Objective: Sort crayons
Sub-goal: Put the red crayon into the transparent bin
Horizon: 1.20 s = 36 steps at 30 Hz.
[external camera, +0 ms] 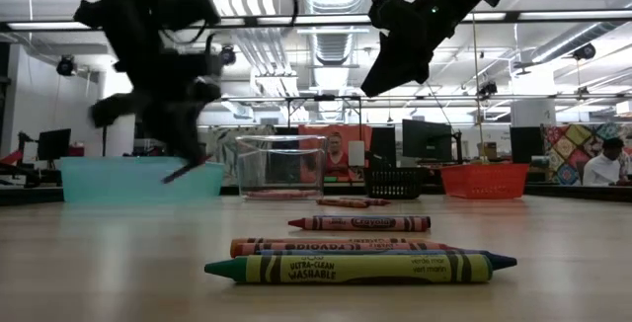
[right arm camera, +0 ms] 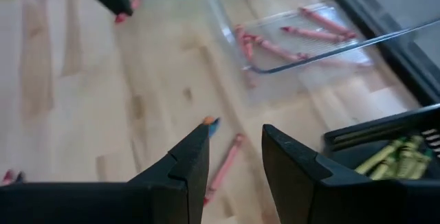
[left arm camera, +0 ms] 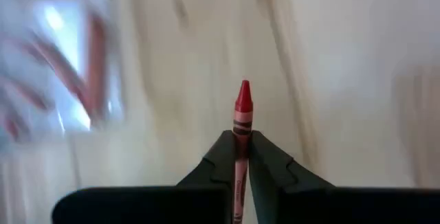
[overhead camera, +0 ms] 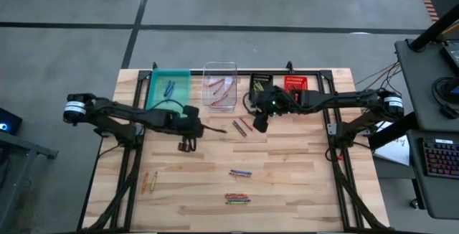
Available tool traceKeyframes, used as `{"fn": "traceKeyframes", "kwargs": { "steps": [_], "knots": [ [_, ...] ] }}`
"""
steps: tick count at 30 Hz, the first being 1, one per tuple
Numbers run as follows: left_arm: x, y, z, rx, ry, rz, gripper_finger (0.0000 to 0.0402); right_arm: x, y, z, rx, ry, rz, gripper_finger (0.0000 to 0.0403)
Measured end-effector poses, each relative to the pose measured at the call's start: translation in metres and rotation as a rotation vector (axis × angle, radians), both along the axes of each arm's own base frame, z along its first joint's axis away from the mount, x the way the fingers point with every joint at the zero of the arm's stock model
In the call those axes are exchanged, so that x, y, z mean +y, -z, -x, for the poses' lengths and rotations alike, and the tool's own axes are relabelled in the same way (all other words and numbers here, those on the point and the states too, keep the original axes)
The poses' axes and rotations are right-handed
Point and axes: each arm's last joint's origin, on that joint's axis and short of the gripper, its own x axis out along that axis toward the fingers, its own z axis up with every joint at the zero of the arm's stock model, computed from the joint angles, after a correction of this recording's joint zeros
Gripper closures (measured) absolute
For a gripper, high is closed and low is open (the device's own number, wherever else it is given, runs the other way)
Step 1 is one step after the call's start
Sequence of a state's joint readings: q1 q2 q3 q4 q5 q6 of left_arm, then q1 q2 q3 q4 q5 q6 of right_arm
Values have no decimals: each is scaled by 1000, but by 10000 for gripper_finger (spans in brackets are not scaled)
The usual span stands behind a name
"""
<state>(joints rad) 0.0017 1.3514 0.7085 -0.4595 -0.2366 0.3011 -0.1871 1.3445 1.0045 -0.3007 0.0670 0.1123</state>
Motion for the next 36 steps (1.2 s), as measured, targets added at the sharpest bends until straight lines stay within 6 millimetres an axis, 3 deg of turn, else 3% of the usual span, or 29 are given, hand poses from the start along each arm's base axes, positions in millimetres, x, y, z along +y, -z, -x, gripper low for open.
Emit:
{"fn": "traceKeyframes", "kwargs": {
  "steps": [6, 14, 22, 36],
  "knots": [
    [-1, -37, -15, -435, -5, 28, 401, 28, 12, -5, -75, -112, 33, 280],
    [-5, -71, -34, -844, 98, 129, 401, 58, 18, -10, -352, -259, 147, 280],
    [-7, -77, -54, -1110, 65, 218, 401, 68, 12, -10, -509, -289, 192, 280],
    [-13, -64, -71, -1214, 62, 274, 402, 67, 7, -11, -549, -287, 224, 283]
  ]
}}
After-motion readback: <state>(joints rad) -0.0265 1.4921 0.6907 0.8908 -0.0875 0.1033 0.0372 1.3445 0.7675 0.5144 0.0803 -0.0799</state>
